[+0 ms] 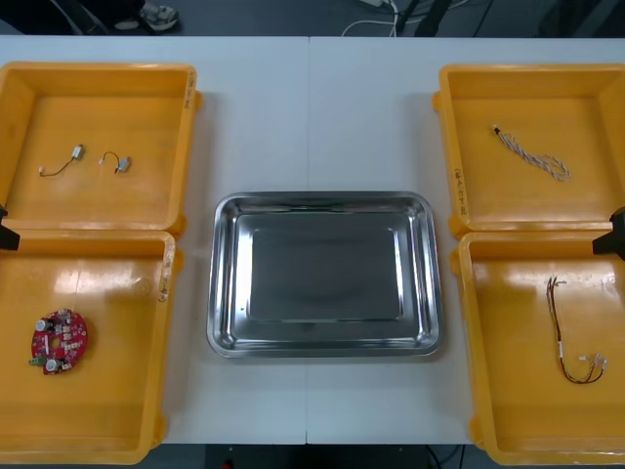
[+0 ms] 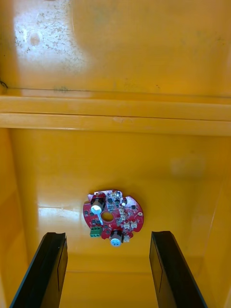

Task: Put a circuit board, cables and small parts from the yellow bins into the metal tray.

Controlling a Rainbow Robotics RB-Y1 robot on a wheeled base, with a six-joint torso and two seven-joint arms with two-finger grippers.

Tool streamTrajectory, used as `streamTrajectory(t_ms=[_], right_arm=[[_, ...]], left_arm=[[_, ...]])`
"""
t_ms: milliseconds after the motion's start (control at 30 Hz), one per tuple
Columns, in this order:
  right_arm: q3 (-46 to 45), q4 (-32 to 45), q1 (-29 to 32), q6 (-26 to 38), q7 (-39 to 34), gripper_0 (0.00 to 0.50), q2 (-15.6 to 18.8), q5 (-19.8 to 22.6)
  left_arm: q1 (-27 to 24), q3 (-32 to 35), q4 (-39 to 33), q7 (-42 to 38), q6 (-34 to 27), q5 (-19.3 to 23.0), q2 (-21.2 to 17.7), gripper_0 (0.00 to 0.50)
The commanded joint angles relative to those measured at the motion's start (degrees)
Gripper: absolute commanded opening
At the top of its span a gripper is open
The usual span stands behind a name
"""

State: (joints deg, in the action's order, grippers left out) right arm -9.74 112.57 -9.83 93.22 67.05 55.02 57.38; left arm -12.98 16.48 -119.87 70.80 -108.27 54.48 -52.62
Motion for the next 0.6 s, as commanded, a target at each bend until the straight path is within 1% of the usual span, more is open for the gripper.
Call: streamTrajectory(t_ms=[33,600], right_arm=[[-1.86,1.34,0.52,-0.32,0.89,0.500,2.64,0.46],[-1.86,1.34,0.52,-0.32,0.89,0.500,2.64,0.46]], left_arm=[[0.85,2.06,-1.51,6.89,-0.45,0.45,-1.96,0.500],[0.85,2.06,-1.51,6.89,-0.45,0.45,-1.96,0.500]])
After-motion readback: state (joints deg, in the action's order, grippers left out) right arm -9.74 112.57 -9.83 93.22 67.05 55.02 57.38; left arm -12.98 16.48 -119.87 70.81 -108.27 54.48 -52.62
